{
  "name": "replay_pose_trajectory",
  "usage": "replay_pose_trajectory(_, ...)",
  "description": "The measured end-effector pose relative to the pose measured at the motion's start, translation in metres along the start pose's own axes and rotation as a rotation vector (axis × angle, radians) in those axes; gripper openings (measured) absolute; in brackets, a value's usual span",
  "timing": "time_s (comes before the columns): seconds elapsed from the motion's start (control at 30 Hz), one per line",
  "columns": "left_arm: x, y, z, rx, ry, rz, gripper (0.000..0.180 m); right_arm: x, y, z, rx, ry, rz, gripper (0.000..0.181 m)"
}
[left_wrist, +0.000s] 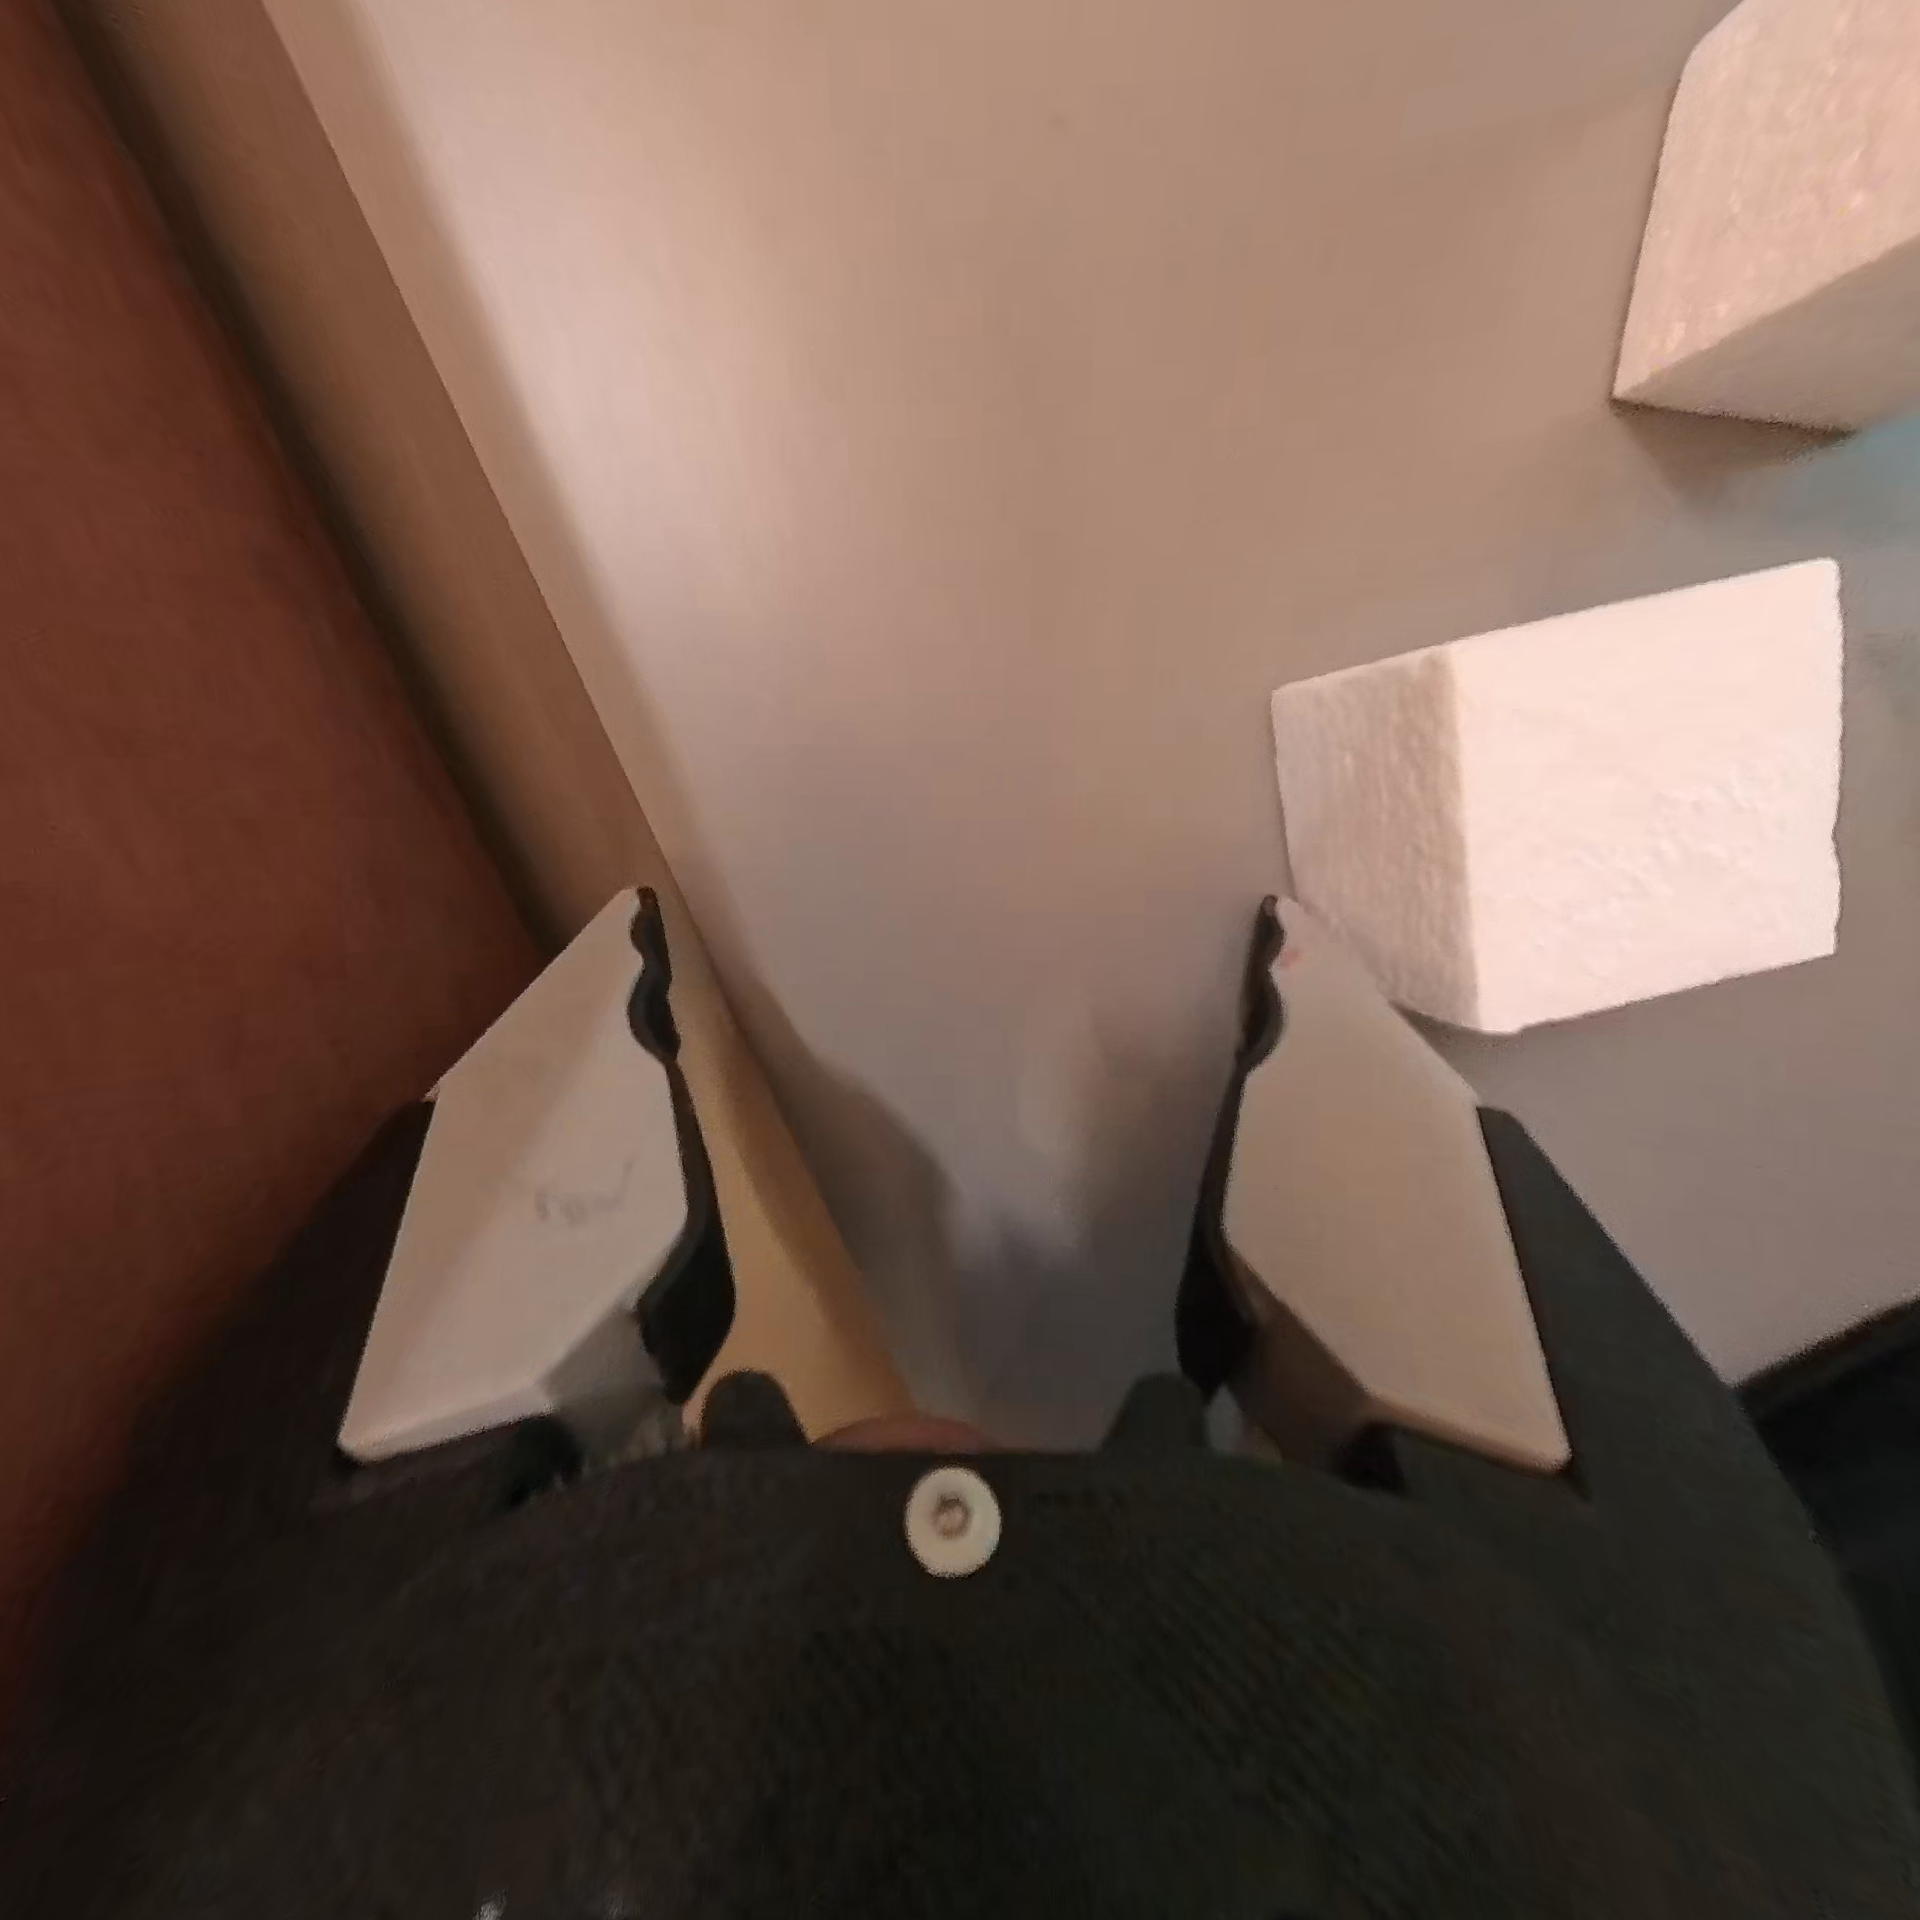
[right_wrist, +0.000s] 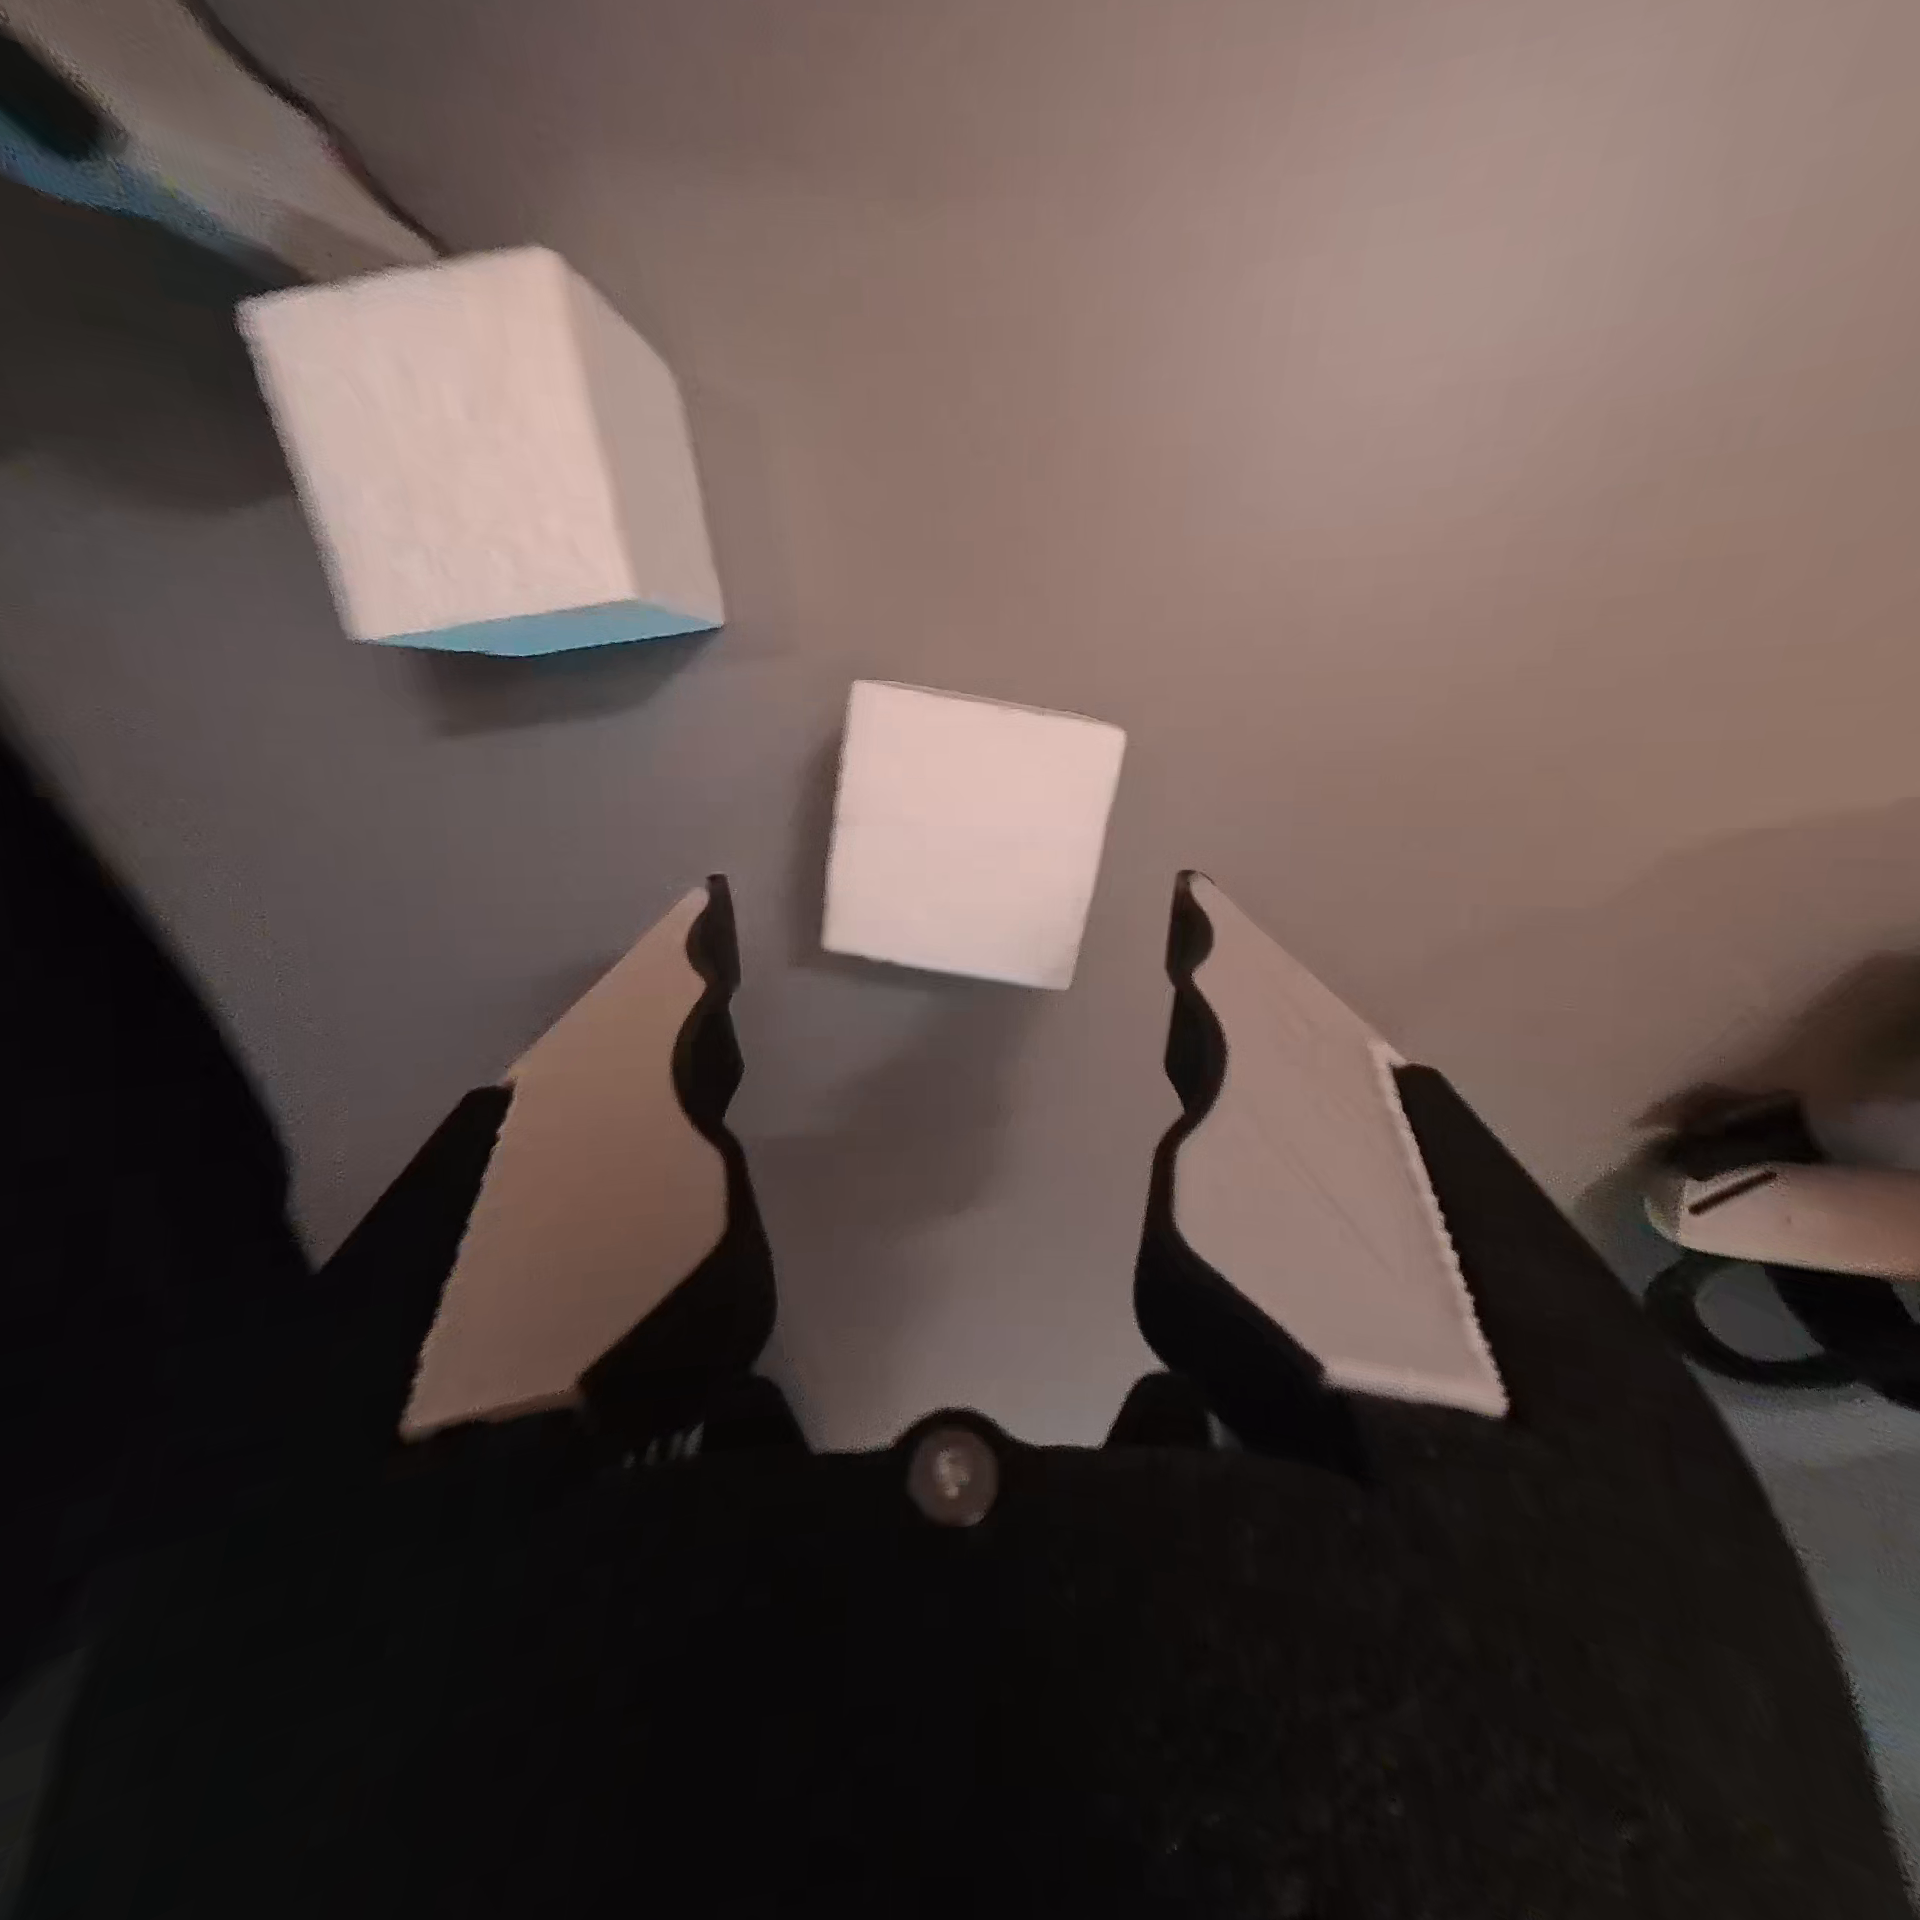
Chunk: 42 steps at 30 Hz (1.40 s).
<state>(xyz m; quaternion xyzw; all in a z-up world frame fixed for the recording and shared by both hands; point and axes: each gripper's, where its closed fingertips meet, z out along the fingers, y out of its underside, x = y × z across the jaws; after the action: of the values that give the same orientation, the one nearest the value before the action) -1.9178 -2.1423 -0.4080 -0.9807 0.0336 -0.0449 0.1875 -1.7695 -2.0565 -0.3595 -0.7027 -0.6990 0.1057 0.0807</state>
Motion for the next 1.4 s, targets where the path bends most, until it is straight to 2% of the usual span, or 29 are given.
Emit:
replay_pose_trajectory(0.03,0.000,0.002,-0.001,-0.001,-0.007,0.004,0.108,0.004,-0.001,0.006,0.008,0.024,0.011,0.082)
replay_pose_trajectory(0.13,0.001,0.009,-0.005,-0.013,-0.029,0.009,0.107,0.010,-0.009,0.009,0.058,0.006,0.027,0.054)
replay_pose_trajectory(0.33,-0.002,0.022,-0.014,-0.006,-0.078,-0.006,0.103,0.053,-0.052,-0.055,0.171,0.009,-0.013,0.054)
replay_pose_trajectory(0.53,0.005,0.035,-0.014,0.006,-0.028,-0.049,0.110,0.192,-0.143,-0.188,0.274,0.136,-0.041,0.054)
replay_pose_trajectory(0.8,0.006,0.038,-0.013,0.002,-0.008,-0.066,0.111,0.321,-0.211,-0.214,0.141,0.149,-0.043,0.054)
replay_pose_trajectory(0.97,0.007,0.037,-0.012,-0.007,-0.003,-0.054,0.113,0.337,-0.214,-0.185,0.035,0.144,-0.110,0.054)
replay_pose_trajectory(1.4,0.012,0.037,-0.009,-0.029,0.021,-0.053,0.118,0.345,-0.213,-0.158,-0.021,0.121,-0.152,0.055)
